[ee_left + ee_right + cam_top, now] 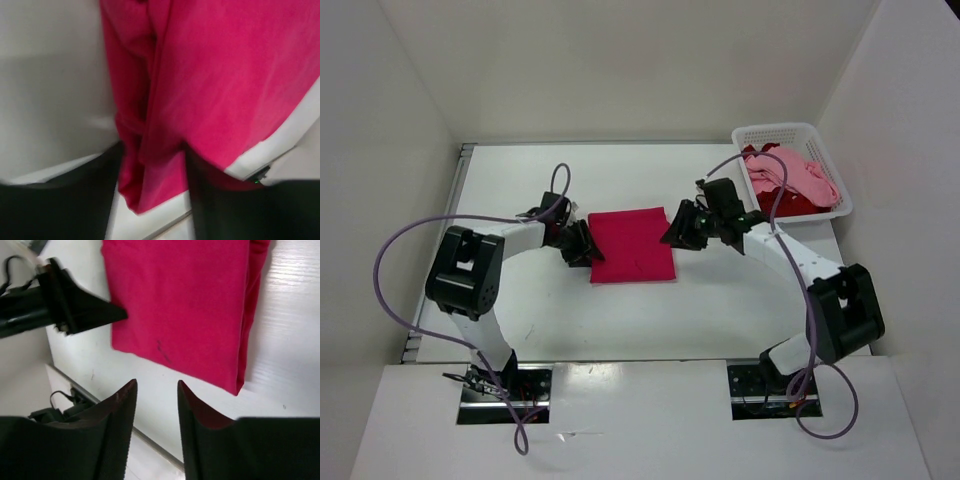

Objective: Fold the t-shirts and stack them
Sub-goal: Put the neatly folded tshirt into the corner of the board with the left arm, then grab crumpled tshirt from bin with the right arm

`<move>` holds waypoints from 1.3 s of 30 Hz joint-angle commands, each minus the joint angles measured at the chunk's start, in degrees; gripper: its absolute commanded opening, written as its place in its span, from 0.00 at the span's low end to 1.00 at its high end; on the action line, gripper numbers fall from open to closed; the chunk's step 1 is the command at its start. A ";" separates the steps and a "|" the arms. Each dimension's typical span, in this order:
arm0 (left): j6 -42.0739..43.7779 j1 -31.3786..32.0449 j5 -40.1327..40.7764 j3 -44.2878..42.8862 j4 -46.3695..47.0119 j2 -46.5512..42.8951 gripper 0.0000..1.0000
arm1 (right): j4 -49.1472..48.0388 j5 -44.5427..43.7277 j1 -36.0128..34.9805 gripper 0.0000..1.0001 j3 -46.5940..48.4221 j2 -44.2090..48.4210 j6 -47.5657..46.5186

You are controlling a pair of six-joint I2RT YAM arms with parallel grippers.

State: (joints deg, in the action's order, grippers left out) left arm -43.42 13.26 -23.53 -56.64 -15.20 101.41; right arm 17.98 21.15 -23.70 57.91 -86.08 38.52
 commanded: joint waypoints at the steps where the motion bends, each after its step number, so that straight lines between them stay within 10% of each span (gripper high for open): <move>1: 1.24 0.37 2.25 -1.19 4.56 4.75 0.50 | -3.91 1.27 0.24 0.44 -1.83 6.87 0.76; 4: -1.05 0.89 0.59 -4.96 7.46 7.67 0.16 | -3.22 1.27 0.24 0.48 -3.15 9.43 1.29; 7: -2.37 0.89 1.12 -12.83 8.61 10.21 0.02 | -1.99 1.27 0.24 0.48 -4.47 12.07 1.29; 18: -0.61 -22.20 1.29 -29.60 0.26 10.66 0.00 | 0.48 1.27 0.76 0.53 -9.30 17.70 1.29; 22: -1.22 -32.12 1.29 -22.49 2.27 6.54 0.26 | 0.48 3.37 0.76 0.53 -9.31 17.70 0.77; 27: -4.13 -37.34 0.68 -10.70 6.59 -0.41 1.00 | 0.48 3.37 0.76 0.55 -9.31 17.18 0.76; 33: -1.58 -35.50 -3.01 -5.33 5.45 -6.99 1.00 | 0.48 0.57 1.29 0.59 -6.06 15.95 0.76; 37: 0.43 -31.20 -3.01 0.20 5.45 -13.42 0.98 | 3.29 -10.03 3.04 0.28 1.74 11.74 0.24; 39: 1.32 -25.93 -3.62 0.74 4.83 -16.49 0.76 | 4.26 -13.66 7.59 0.19 6.66 9.89 -1.60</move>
State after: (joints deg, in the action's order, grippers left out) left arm -44.97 -17.34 -24.40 -56.80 -11.51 89.36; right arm 21.96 16.40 -20.91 56.64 -74.41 39.07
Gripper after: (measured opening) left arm 0.800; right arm 0.212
